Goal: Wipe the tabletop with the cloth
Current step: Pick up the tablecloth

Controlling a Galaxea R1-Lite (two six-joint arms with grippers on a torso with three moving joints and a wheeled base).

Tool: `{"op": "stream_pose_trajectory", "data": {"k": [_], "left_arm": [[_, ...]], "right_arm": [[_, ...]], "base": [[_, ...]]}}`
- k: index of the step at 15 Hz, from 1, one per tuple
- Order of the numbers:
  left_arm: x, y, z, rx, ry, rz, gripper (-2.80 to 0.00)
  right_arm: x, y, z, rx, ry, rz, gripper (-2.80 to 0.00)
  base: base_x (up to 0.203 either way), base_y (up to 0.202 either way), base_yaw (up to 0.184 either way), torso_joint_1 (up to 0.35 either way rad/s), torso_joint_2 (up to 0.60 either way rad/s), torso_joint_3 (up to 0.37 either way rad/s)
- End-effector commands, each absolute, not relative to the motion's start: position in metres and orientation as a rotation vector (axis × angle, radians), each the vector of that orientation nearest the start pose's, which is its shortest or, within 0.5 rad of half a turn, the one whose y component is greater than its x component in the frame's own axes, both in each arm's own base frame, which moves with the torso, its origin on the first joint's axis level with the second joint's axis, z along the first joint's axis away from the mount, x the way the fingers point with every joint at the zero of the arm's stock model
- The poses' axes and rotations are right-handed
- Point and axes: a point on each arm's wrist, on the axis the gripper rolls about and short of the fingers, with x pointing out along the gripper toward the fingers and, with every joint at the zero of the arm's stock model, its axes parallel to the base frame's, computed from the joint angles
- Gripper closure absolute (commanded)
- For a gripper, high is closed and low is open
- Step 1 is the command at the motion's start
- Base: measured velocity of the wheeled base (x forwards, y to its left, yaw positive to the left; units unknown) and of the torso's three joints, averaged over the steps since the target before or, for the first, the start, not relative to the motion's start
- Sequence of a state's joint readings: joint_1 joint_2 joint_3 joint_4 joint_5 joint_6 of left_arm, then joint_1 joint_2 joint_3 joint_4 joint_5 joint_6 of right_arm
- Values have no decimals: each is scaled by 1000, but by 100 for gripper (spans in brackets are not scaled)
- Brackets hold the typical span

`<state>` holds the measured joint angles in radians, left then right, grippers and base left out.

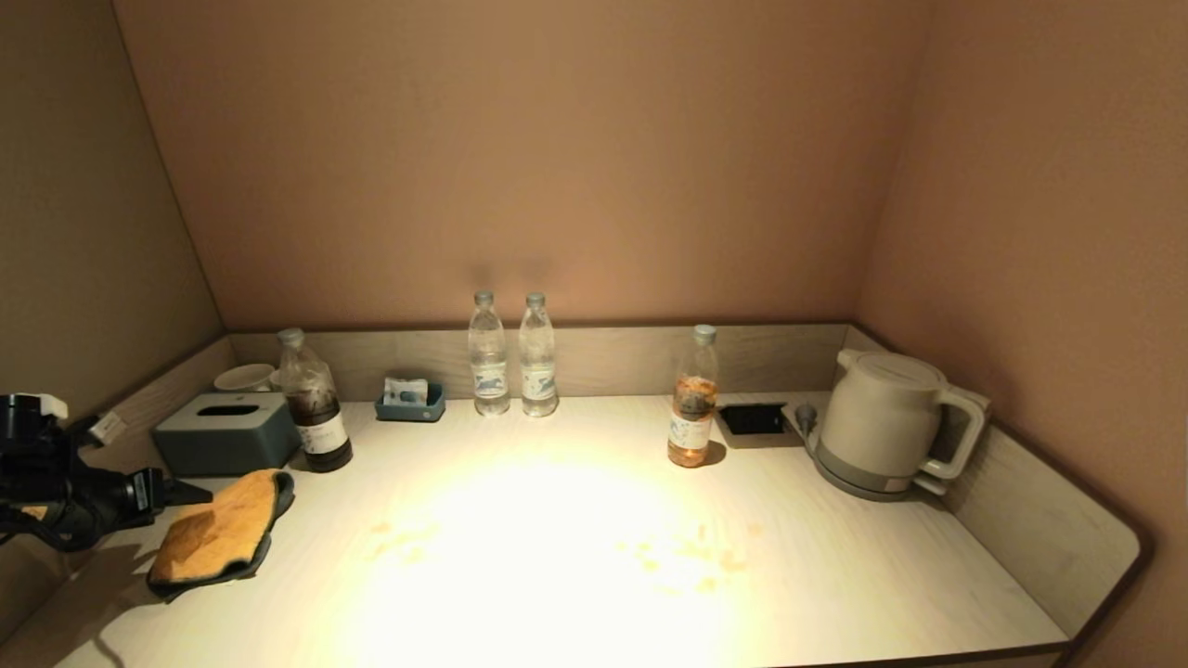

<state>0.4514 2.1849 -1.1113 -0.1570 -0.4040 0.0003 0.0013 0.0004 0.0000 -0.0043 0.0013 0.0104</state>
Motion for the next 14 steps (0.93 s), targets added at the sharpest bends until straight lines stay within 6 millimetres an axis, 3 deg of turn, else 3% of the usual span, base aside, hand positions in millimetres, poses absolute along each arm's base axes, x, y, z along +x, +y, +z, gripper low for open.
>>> {"op": "stream_pose_trajectory", "data": {"k": [1,10,11,14], "left_arm": [[356,153,38,-375,853,19,-280],[368,140,30,-353,870,-8,-280],[368,141,29,-352,871,-8,0],[368,141,22,-336,890,2,0]], "right_arm": [[-23,0,76,11,-5,3,0],[-23,0,76,11,-6,3,0],[-23,0,76,11,-5,3,0],[-23,0,76,11,-5,3,0]], "base": [[0,0,0,0,0,0],[0,0,0,0,0,0],[0,0,0,0,0,0],[0,0,0,0,0,0]]}}
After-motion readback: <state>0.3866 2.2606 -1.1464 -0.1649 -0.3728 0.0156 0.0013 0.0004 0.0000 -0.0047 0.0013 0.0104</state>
